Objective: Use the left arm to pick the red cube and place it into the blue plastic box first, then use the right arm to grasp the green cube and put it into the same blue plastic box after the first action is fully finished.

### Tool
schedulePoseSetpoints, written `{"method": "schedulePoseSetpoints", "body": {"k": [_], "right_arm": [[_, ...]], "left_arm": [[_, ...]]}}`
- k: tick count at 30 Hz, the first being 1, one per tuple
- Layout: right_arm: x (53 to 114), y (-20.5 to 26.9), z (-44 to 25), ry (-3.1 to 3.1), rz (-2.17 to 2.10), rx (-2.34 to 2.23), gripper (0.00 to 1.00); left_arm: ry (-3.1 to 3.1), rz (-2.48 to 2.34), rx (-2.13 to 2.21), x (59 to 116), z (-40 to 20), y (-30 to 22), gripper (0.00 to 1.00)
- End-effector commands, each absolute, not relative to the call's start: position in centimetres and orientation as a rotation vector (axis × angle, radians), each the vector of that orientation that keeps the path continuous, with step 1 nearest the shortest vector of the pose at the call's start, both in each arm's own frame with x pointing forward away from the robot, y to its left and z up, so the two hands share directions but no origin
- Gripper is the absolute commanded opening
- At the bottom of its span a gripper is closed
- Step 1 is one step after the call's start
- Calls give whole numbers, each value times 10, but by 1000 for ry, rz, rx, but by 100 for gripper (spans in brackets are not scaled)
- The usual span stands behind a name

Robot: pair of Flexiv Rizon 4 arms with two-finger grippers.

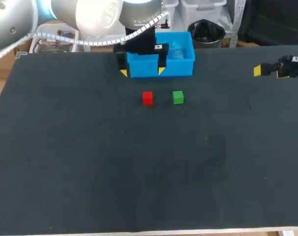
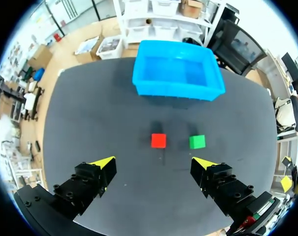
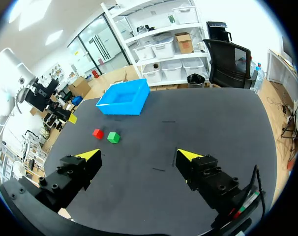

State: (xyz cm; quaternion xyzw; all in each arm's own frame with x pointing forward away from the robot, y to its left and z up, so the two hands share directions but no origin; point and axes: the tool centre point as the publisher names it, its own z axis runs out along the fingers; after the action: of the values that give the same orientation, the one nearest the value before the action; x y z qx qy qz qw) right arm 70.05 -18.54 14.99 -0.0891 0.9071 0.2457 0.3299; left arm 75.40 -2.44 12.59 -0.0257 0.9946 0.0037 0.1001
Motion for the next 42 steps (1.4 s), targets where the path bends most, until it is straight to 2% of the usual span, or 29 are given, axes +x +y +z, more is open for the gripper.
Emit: {"method": "schedulePoseSetpoints", "body": {"k": [1, 19, 42], "right_arm": [[700, -186, 150, 2373, 641, -233, 100], [700, -186, 150, 2373, 641, -233, 100], [700, -186, 150, 2373, 641, -233, 100]], "left_arm": [[2948, 17, -73, 757, 127, -26, 100], [2948, 17, -73, 757, 127, -26, 100], [3081, 43, -95, 774, 58, -31, 100]]}}
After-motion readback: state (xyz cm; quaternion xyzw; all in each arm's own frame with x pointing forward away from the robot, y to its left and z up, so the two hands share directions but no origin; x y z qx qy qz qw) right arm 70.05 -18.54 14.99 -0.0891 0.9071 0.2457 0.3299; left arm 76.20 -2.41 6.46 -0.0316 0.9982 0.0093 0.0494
